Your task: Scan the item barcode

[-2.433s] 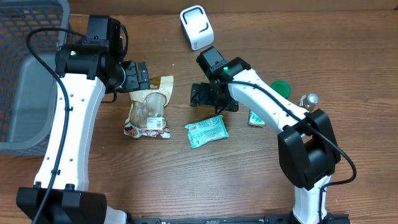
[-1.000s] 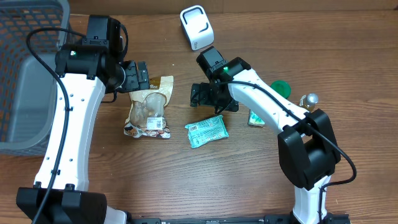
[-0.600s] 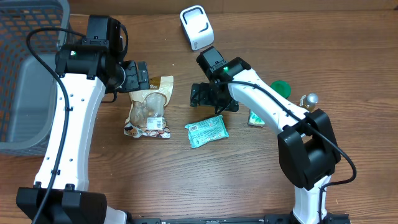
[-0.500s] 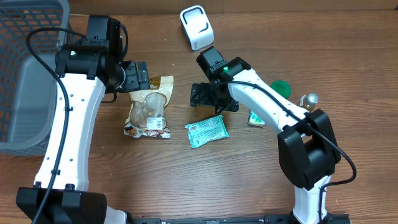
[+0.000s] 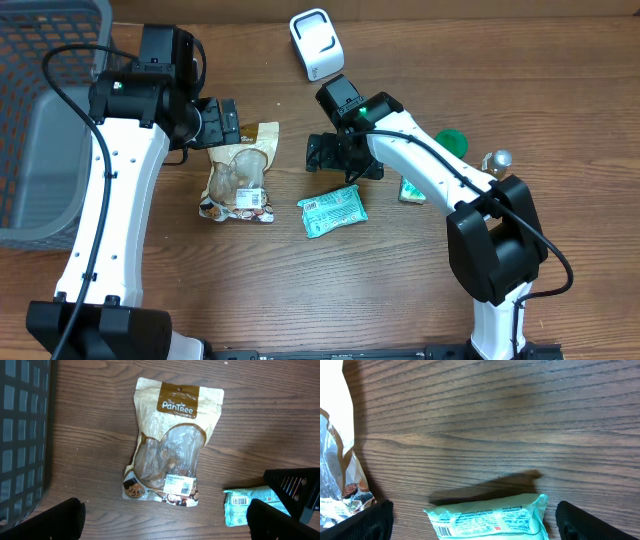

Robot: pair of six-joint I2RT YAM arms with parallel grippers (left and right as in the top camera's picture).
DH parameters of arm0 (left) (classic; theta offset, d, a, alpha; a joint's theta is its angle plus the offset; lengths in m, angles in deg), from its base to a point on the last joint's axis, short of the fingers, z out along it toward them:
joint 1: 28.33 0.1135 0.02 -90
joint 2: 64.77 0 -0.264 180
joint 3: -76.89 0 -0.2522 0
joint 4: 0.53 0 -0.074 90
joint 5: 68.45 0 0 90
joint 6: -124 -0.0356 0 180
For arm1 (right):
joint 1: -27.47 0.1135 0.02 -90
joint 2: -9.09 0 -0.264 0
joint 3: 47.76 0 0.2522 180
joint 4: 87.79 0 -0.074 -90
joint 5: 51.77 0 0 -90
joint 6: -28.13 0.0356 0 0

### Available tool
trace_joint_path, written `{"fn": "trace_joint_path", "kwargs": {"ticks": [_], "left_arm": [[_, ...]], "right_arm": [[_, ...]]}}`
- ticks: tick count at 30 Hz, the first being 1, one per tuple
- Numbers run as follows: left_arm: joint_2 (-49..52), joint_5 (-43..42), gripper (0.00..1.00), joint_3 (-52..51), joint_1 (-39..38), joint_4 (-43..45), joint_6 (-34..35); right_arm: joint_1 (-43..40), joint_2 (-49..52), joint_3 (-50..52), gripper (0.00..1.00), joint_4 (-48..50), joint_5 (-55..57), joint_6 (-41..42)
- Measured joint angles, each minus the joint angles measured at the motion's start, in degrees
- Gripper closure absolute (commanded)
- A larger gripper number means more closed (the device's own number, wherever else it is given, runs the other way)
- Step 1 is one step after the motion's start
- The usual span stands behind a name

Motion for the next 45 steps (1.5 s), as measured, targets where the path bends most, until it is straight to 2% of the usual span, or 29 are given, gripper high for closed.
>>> {"fn": "trace_joint_path", "kwargs": {"ticks": [29, 35, 45], "left_arm": [[0.0, 0.0, 0.00, 0.0, 0.0, 0.1, 0.0], [0.0, 0.0, 0.00, 0.0, 0.0, 5.6, 0.0], [0.0, 0.0, 0.00, 0.0, 0.0, 5.6, 0.0]], "right_arm": [[0.0, 0.0, 0.0, 0.00, 0.0, 0.0, 0.0], [0.0, 0.0, 0.0, 0.00, 0.0, 0.0, 0.0], [0.0, 0.0, 0.0, 0.00, 0.0, 0.0, 0.0]]}}
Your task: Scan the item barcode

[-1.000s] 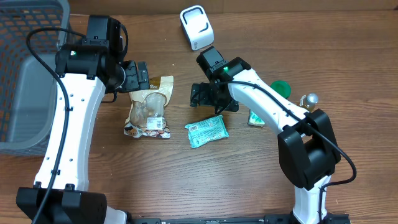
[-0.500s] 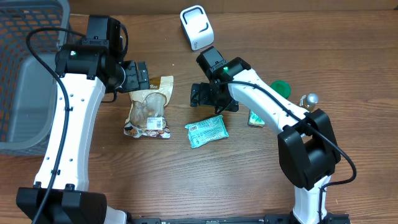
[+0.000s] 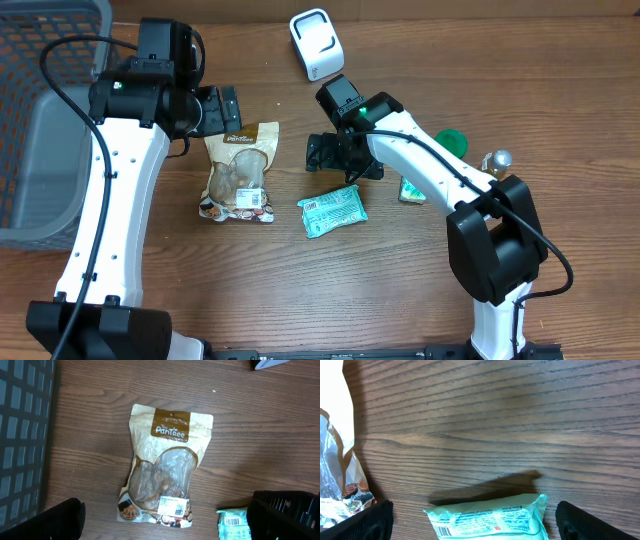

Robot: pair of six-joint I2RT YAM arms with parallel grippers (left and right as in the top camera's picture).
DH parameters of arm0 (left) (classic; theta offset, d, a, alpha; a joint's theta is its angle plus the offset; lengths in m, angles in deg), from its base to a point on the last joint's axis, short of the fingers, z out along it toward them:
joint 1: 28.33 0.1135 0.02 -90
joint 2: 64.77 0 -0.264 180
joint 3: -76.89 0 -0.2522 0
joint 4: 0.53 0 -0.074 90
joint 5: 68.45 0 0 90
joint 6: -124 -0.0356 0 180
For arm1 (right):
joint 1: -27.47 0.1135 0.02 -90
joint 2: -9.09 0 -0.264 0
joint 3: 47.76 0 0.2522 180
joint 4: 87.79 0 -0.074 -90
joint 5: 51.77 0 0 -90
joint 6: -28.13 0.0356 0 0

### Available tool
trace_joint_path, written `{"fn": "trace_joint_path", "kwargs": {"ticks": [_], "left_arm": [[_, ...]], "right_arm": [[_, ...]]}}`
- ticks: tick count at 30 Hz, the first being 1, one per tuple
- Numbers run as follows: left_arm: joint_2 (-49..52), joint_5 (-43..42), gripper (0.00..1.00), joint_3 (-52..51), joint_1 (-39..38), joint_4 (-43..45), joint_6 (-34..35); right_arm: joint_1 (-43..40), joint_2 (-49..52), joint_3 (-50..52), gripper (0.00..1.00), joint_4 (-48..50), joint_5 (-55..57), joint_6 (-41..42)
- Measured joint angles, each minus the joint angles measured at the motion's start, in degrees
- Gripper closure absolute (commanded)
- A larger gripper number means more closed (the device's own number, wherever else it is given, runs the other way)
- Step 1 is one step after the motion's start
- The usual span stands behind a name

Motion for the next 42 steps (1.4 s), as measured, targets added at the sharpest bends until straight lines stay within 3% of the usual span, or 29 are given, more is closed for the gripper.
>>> {"fn": "trace_joint_path", "kwargs": {"ticks": [4, 6, 9, 13, 20, 28, 36, 42], "left_arm": [[0.0, 0.0, 0.00, 0.0, 0.0, 0.0, 0.0], [0.0, 0.0, 0.00, 0.0, 0.0, 0.0, 0.0], [0.0, 0.0, 0.01, 0.0, 0.0, 0.0, 0.0], [0.0, 0.0, 0.00, 0.0, 0.0, 0.0, 0.0], [0.0, 0.0, 0.00, 0.0, 0.0, 0.0, 0.0], [0.0, 0.0, 0.01, 0.0, 0.0, 0.0, 0.0], [0.0, 0.0, 0.01, 0.0, 0.0, 0.0, 0.0], [0.0, 0.0, 0.01, 0.0, 0.0, 0.0, 0.0]], "right_arm": [[0.0, 0.0, 0.0, 0.00, 0.0, 0.0, 0.0], [0.0, 0.0, 0.0, 0.05, 0.0, 0.0, 0.0], [0.0, 0.0, 0.0, 0.38, -2.0, 0.4, -1.4], [0.0, 0.0, 0.1, 0.52, -4.7, 1.0, -2.1], [0.1, 0.0, 6.1, 0.51, -4.6, 1.4, -2.6], [0.1, -1.0, 12.6, 0.53, 2.6, 1.3, -2.6], [0.0, -1.9, 14.2, 0.50, 4.2, 1.0, -2.6], [0.0, -1.9, 14.3, 0.55, 4.0, 0.4, -2.5]]}}
